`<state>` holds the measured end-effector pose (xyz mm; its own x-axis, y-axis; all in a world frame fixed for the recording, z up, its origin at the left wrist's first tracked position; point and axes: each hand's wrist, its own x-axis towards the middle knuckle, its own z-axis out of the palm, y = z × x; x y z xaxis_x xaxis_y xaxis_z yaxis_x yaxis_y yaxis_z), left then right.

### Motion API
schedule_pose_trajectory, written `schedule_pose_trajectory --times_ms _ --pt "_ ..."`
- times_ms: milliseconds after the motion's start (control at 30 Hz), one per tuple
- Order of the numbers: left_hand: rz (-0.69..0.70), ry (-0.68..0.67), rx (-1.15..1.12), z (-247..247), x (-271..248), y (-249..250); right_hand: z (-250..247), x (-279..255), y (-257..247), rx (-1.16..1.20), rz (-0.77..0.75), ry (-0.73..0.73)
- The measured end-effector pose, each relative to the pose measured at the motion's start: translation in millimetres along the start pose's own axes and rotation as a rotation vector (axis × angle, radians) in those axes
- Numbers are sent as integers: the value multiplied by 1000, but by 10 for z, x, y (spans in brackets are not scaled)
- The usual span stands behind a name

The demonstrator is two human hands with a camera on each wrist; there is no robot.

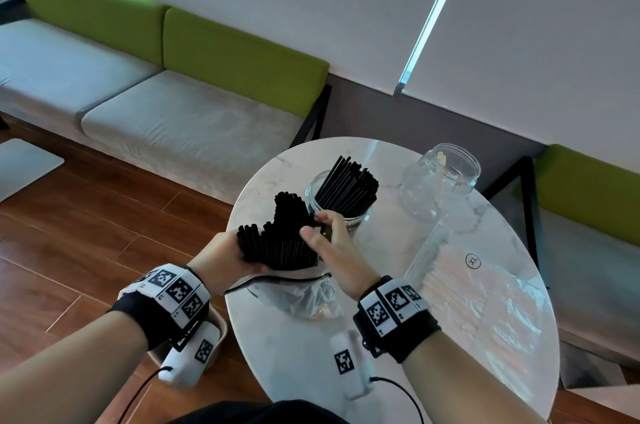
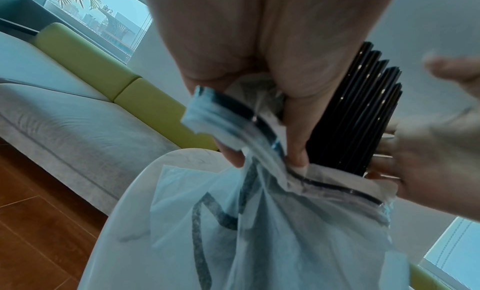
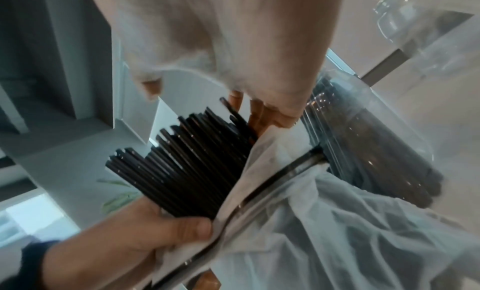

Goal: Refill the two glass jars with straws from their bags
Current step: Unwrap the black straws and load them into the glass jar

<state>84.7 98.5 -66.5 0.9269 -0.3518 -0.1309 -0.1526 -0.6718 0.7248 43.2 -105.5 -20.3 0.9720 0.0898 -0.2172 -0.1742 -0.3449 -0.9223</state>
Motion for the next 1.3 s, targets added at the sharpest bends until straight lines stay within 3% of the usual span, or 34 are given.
schedule_pose_trajectory --times_ms 133,367,600,900,1133,1300 --pt "4 -3 -36 46 16 28 100 54 108 -123 -81 89" --pt "-4 -8 1 31 -20 102 164 134 243 -206 -74 218" --pt "-7 7 -44 -43 -120 268 33 -4 42 94 -121 152" --pt "0 -5 31 -66 -128 376 -184 6 -186 135 -213 298" --pt "40 -22 161 -97 -97 380 -447 -19 -488 254 -286 244" --pt "59 -24 104 -93 -102 416 -535 -18 -559 281 -306 198"
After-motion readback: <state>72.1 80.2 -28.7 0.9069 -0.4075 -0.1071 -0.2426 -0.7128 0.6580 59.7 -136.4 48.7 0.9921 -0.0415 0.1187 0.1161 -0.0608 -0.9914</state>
